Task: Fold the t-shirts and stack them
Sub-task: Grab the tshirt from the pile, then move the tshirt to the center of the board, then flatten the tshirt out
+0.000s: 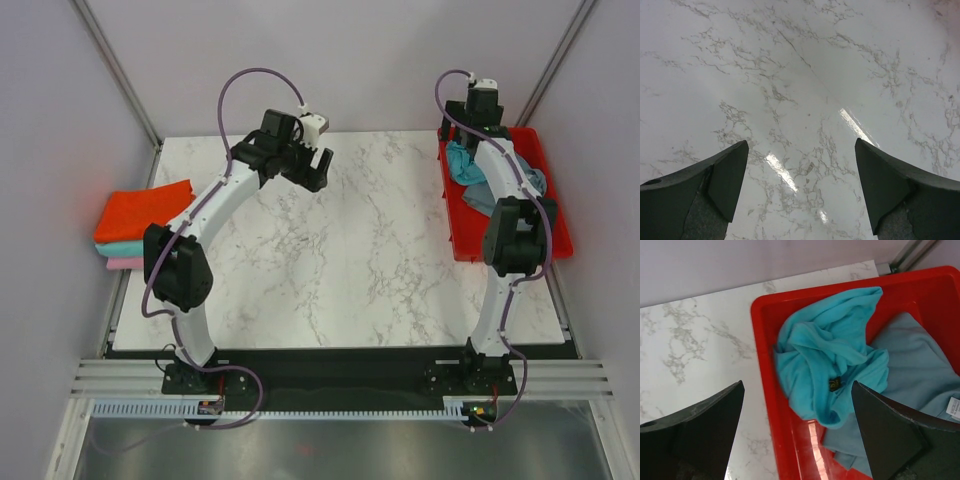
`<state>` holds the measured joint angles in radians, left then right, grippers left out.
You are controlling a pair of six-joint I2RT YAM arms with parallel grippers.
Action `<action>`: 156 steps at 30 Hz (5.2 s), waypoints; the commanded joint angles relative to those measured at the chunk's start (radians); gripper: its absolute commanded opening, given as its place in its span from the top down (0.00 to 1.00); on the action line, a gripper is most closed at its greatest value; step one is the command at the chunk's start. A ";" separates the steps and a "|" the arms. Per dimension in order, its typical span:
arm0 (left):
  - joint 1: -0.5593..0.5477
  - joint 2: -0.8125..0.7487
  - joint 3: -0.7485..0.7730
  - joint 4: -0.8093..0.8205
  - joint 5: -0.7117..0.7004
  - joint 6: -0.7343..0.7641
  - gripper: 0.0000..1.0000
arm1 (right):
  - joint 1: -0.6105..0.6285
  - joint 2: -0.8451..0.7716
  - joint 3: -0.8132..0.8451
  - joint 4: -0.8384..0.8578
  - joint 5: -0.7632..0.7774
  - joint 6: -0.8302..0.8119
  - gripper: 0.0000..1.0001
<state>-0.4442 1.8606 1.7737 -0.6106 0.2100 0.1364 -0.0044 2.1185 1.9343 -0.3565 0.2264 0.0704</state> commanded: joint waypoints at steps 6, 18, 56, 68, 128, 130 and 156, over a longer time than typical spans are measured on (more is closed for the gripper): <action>0.006 0.069 0.050 0.041 -0.115 0.054 0.08 | -0.109 0.093 0.020 -0.004 -0.005 0.012 0.03; -0.010 0.048 0.000 0.035 -0.130 0.052 0.13 | -0.174 0.239 0.097 0.011 -0.197 -0.014 0.33; 0.079 -0.613 -0.379 0.055 -0.251 0.002 0.01 | 0.279 -0.670 -0.280 -0.144 -0.429 -0.057 0.06; 0.082 -0.486 -0.519 -0.184 -0.126 -0.112 0.03 | 0.296 -0.351 -0.399 -0.102 -0.839 0.088 0.12; 0.229 -0.264 -0.384 -0.081 -0.165 -0.147 0.05 | 0.423 0.210 -0.087 -0.240 -0.777 -0.052 0.84; 0.229 -0.268 -0.390 -0.078 -0.169 -0.146 0.05 | 0.423 0.198 -0.089 -0.239 -0.780 -0.055 0.91; 0.228 -0.232 -0.350 -0.058 -0.176 -0.173 0.04 | 0.440 0.028 0.417 -0.240 -0.685 -0.211 1.00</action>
<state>-0.2176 1.6257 1.3777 -0.7010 0.0536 0.0036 0.4320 2.2196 2.2059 -0.6296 -0.4747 -0.0765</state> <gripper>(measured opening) 0.954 0.008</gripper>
